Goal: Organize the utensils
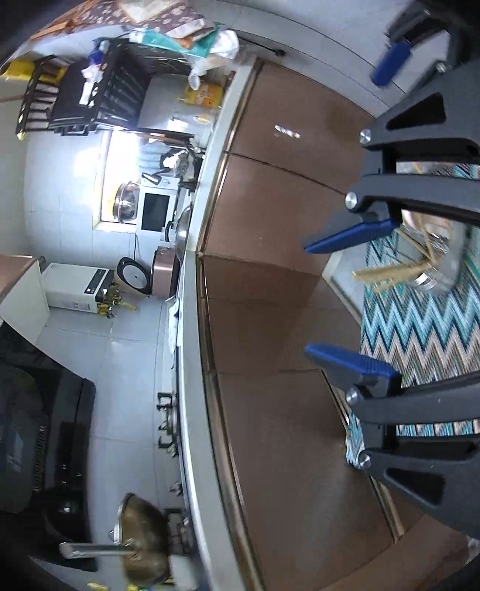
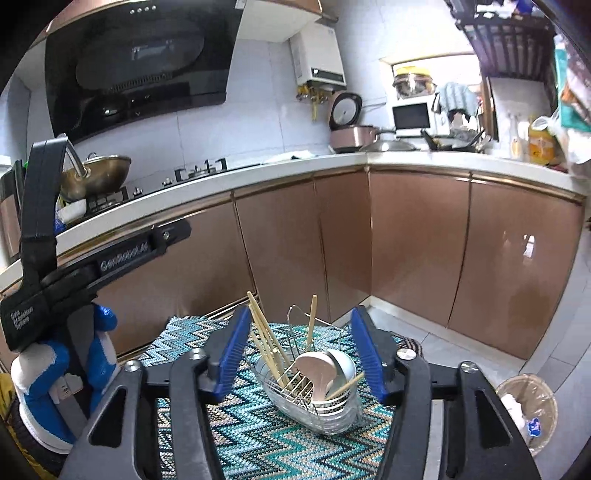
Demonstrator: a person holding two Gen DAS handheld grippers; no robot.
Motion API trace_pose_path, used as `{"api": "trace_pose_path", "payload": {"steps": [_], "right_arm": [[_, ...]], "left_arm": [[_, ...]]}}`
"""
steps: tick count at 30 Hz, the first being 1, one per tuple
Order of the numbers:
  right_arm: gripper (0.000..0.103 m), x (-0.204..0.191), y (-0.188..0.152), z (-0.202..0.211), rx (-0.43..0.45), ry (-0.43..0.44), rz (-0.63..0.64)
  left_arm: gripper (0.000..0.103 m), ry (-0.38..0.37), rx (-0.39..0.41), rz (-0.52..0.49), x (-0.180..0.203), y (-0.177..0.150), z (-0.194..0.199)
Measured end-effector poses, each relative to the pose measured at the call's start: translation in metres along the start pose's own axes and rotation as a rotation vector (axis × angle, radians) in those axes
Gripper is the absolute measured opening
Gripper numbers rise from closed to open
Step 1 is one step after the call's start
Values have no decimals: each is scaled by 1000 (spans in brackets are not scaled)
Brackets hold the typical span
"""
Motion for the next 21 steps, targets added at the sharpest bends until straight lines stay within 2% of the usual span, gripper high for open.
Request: {"api": "trace_pose_path", "payload": {"steps": [3,5,11,21], "right_arm": [[73,-10,-2,15,16,-18,13],[82,-16,-3,24,27,-35,21],[94,-33,-8,52,73,-100,41],[102,-54,-16,88,141,-173,28]], "left_arm": [[57,41,27,-33,-11,-4,25],[58,62,40,-45,-21,-7,41],[61,121,63,-90,-44,-15,73],[62,204,88,-89,-93,-28,110]]}}
Point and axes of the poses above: each gripper's, at about its wrist camera, not at the fingertips, and z roughly against the way its jaws point, x to its right, y to its top, the point moved 5 cm from there along -z, roughly the way its jaws point, and after that the axes turned 15 degrees about y, right-handed, at the moved point
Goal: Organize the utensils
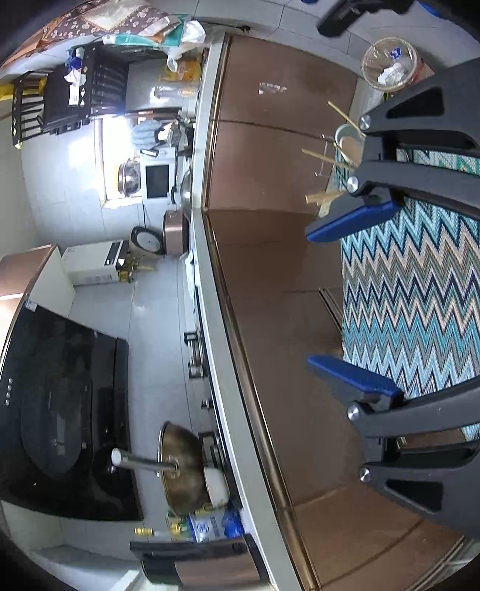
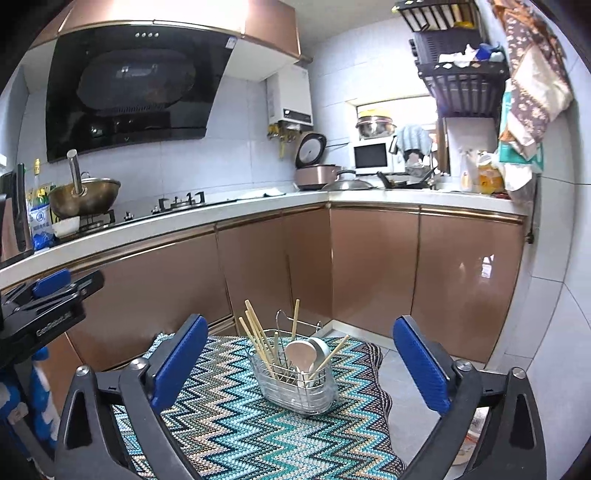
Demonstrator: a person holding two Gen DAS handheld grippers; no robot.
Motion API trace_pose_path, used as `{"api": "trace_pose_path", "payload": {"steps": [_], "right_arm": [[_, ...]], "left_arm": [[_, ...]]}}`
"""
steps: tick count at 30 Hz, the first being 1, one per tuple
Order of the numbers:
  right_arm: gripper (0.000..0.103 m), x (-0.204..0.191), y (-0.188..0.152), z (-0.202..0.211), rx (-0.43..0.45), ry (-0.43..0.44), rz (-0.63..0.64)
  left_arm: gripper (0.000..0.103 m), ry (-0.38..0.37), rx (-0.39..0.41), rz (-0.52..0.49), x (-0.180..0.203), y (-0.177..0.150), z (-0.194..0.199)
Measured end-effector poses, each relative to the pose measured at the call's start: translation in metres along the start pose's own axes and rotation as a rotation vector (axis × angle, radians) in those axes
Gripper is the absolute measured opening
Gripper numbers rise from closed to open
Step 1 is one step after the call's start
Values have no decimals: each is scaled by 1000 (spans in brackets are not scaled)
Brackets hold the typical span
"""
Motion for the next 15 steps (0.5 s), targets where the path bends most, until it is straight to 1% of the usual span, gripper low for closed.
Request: {"api": "trace_pose_path", "payload": {"steps": [4,7,11,15], "right_arm": [[102,-9,0,16,28,-33,18],[103,-18,0,26,38,-61,44],[103,-29,-1,37,51,-110,90],[103,-35,-1,49,69,-134,101]], "left_arm": [[64,19,0,21,-21,-6,10],[67,36,7,28,-32,-9,15],[70,56,19,38,-47,-11,25],[71,90,42,52,-60,-10,37]]}}
Point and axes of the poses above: each gripper's, at about its wrist camera, not at the fingertips, and z roughly against the way its jaws point, x to its right, y to its top, the point moved 5 cm from there along -z, roughly the way its jaws point, and after that the axes turned 15 degrees about y, right-handed, at the moved point
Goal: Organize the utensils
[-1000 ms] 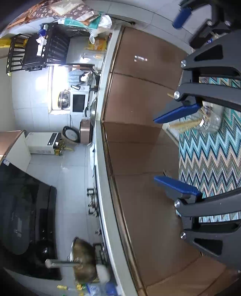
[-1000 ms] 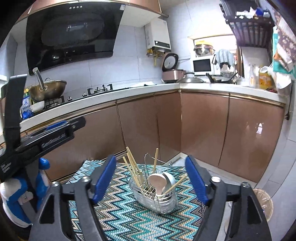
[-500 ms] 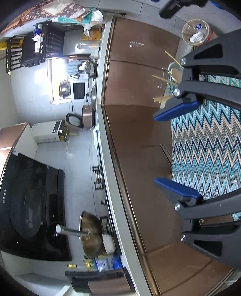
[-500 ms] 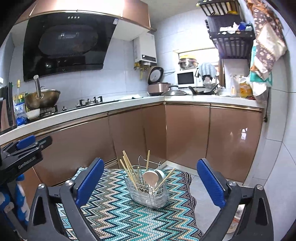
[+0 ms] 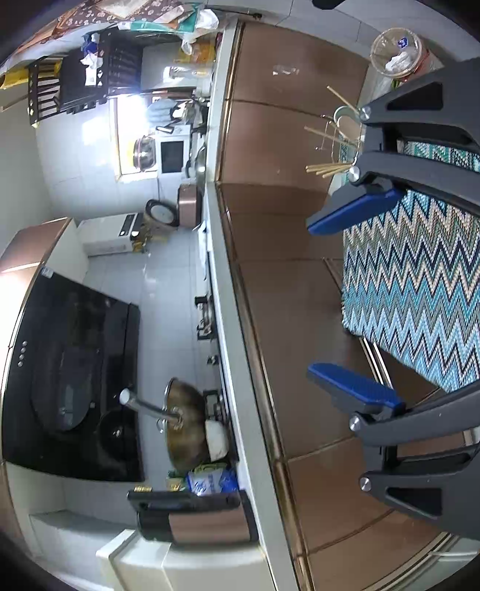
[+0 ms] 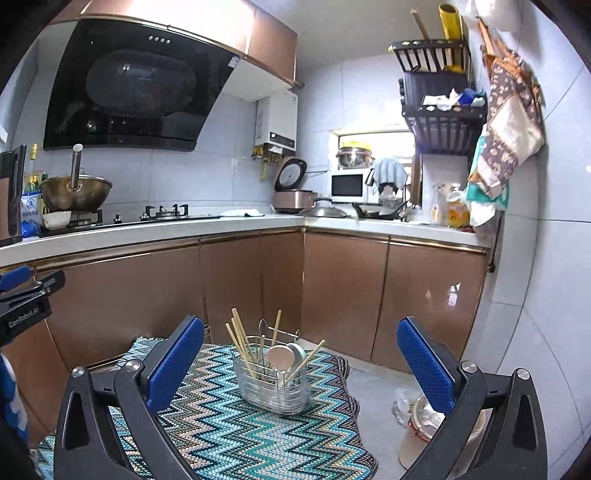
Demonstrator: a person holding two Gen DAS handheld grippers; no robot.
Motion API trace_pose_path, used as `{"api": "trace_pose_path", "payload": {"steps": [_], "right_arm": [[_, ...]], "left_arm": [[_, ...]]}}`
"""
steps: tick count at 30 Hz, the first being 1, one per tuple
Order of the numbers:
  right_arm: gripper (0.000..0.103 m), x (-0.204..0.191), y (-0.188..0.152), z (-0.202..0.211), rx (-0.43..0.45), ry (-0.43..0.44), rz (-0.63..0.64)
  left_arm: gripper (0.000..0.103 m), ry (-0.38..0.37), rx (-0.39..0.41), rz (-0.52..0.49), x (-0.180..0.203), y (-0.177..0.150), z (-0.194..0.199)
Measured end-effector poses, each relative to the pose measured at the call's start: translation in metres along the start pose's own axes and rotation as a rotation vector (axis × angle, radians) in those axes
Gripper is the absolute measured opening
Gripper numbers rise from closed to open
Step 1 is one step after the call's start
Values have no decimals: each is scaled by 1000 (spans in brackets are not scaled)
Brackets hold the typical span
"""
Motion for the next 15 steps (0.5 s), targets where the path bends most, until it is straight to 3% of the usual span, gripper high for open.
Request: {"api": "trace_pose_path", "payload": {"steps": [15], "right_arm": [[103,-4,-1,34,24,-34,-18]], "left_arm": [[72,3,43,44,-36,3,29]]}}
Point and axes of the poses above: each gripper's, at about its wrist camera, not at the fingertips, and z roughly against the way its jaws point, x to its right, y to its top, the point moved 5 cm from there along -z, roughly the way its jaws point, and after that the axes turned 15 degrees about y, right-handed, at the moved point
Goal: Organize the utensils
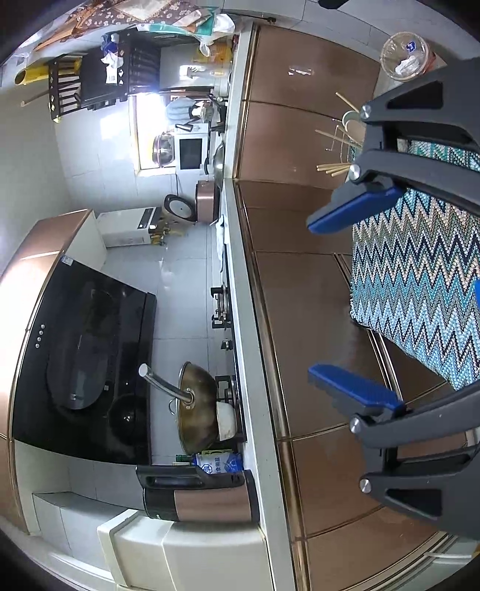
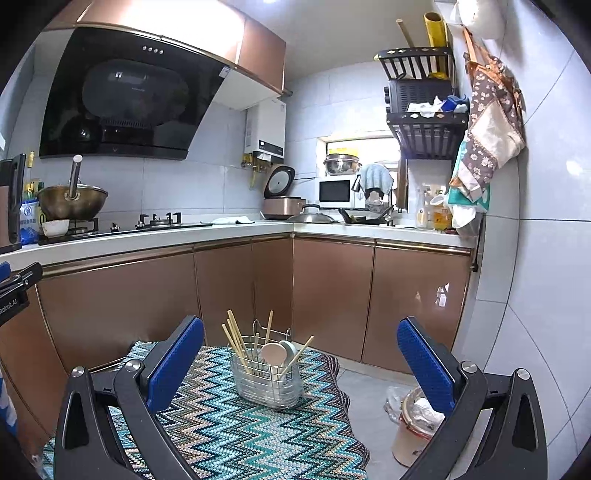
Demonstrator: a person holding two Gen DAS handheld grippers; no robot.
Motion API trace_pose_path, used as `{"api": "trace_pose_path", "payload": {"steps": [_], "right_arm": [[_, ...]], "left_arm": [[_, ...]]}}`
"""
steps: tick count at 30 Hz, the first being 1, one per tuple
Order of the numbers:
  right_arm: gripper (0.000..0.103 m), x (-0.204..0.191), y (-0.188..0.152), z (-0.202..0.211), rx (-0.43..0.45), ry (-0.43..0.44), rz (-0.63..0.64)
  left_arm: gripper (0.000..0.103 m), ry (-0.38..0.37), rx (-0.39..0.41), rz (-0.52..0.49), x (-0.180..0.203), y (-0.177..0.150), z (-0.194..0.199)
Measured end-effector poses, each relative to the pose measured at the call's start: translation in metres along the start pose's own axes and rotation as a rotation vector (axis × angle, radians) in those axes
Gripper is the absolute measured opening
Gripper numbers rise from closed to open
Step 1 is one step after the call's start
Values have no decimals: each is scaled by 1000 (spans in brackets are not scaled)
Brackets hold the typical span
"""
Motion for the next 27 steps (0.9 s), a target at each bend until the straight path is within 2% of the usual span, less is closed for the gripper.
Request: {"api": "trace_pose_path", "payload": {"steps": [27], "right_arm": [[103,-20,-1,28,30,8,18]], "left_arm": [[72,-16,24,-1,-29,-6,23]]}}
Point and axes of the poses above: each gripper's, at about its wrist camera, not at the fingertips, and z roughly against the way its jaws point, x to its right, y to its top, the point moved 5 cm from there along -z, roughly the way its jaws point, and after that the axes turned 15 degrees about y, right-handed, at the moved point
